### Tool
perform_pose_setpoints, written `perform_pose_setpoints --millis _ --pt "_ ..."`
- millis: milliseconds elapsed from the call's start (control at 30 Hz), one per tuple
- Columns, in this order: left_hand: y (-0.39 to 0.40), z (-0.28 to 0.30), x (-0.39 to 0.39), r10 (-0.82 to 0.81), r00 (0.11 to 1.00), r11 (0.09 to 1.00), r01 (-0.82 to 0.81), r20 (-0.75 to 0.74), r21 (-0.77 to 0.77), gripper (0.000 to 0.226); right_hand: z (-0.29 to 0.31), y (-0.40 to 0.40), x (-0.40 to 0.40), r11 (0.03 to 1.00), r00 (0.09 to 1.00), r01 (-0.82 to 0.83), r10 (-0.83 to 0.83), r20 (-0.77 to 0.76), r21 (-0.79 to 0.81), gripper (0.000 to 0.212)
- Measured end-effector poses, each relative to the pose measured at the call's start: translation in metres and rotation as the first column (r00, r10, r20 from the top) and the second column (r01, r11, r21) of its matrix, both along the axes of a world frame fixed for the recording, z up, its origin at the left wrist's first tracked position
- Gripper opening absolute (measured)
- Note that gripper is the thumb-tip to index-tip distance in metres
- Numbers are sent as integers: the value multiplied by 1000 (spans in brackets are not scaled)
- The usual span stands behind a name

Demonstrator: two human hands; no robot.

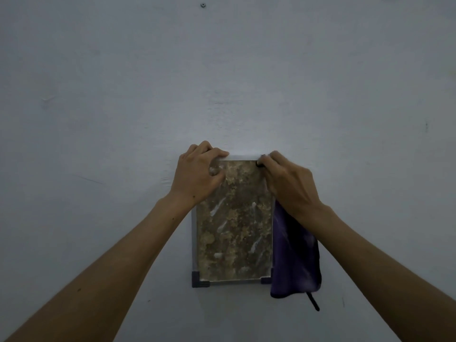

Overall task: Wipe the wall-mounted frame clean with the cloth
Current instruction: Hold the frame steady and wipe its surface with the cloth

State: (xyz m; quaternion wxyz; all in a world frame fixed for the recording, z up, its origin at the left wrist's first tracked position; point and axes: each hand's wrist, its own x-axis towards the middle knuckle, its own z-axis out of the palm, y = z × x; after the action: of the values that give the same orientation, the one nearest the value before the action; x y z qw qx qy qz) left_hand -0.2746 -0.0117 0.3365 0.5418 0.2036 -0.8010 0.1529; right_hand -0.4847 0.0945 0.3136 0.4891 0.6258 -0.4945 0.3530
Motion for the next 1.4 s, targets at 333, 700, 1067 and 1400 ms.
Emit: perform_pose_setpoints --millis 333,700,1067,1400 --pt "3 -1 0 19 1000 1000 -19 1 -6 33 -2 -4 4 997 994 -44 50 -96 66 14" --pt "1 0 0 24 1000 1000 -24 7 8 34 11 -15 22 997 994 -31 39 103 -77 10" --pt "3 0 1 28 999 1000 -28 20 0 35 -19 -16 20 998 998 -51 52 -38 25 18" --pt "3 -2 2 16 1000 1000 -16 15 3 37 -41 -9 7 996 990 -29 40 -133 86 16"
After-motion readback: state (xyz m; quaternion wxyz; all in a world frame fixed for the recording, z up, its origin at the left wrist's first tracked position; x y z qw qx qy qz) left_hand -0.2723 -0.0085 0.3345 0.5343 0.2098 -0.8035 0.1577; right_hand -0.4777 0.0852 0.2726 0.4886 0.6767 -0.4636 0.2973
